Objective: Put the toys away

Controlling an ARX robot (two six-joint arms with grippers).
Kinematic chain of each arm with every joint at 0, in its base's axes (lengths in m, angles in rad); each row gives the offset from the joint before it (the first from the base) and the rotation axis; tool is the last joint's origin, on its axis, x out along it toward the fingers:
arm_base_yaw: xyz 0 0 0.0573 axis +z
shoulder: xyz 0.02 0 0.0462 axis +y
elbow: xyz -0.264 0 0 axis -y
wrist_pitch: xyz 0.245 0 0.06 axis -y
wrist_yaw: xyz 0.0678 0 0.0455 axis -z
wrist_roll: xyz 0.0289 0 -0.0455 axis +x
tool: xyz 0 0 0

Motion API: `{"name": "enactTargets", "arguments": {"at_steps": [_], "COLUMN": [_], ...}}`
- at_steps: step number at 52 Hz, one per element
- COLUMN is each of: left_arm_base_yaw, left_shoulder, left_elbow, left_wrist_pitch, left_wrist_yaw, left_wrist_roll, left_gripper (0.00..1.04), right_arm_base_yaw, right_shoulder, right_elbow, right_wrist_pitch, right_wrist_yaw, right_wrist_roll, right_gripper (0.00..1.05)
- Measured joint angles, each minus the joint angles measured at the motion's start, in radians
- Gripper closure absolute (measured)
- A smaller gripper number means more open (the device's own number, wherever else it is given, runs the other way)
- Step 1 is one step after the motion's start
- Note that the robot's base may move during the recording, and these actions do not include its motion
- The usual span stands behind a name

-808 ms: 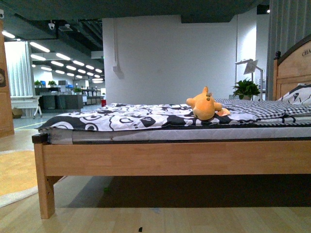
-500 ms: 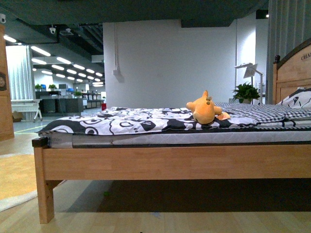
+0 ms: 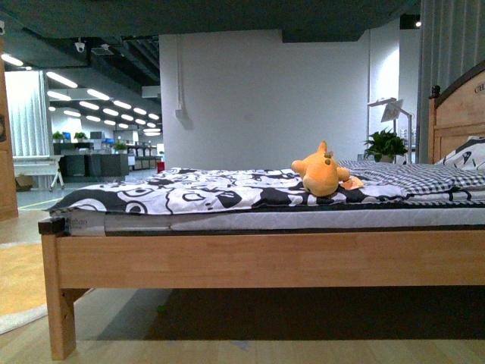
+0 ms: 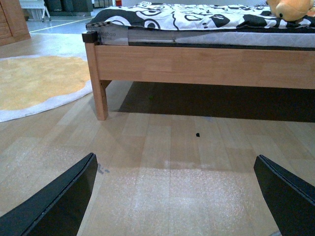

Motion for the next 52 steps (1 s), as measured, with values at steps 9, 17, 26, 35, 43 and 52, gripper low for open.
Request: {"name": "enactTargets", "arguments": {"at_steps": [9, 17, 26, 35, 43, 52], "left_arm_base_yaw": [0.0, 0.0, 0.0, 0.0, 0.0, 0.0], "left_shoulder": [0.0, 0.0, 0.0, 0.0, 0.0, 0.0], "left_elbow": [0.0, 0.0, 0.0, 0.0, 0.0, 0.0], "left_wrist_pitch": [0.0, 0.0, 0.0, 0.0, 0.0, 0.0], "left_wrist_yaw": [0.0, 0.0, 0.001, 0.0, 0.0, 0.0], "left_wrist_roll": [0.0, 0.0, 0.0, 0.0, 0.0, 0.0], "left_gripper": [0.06, 0.06, 0.06, 0.06, 0.06, 0.06], "right_arm_base_yaw": [0.0, 0.0, 0.0, 0.0, 0.0, 0.0], "right_shoulder": [0.0, 0.0, 0.0, 0.0, 0.0, 0.0], "right_elbow": [0.0, 0.0, 0.0, 0.0, 0.0, 0.0], "right_wrist_pitch": [0.0, 0.0, 0.0, 0.0, 0.0, 0.0], "right_wrist_yaw": [0.0, 0.0, 0.0, 0.0, 0.0, 0.0], "right_wrist_roll": [0.0, 0.0, 0.0, 0.0, 0.0, 0.0], "right_gripper": [0.0, 0.0, 0.0, 0.0, 0.0, 0.0]}}
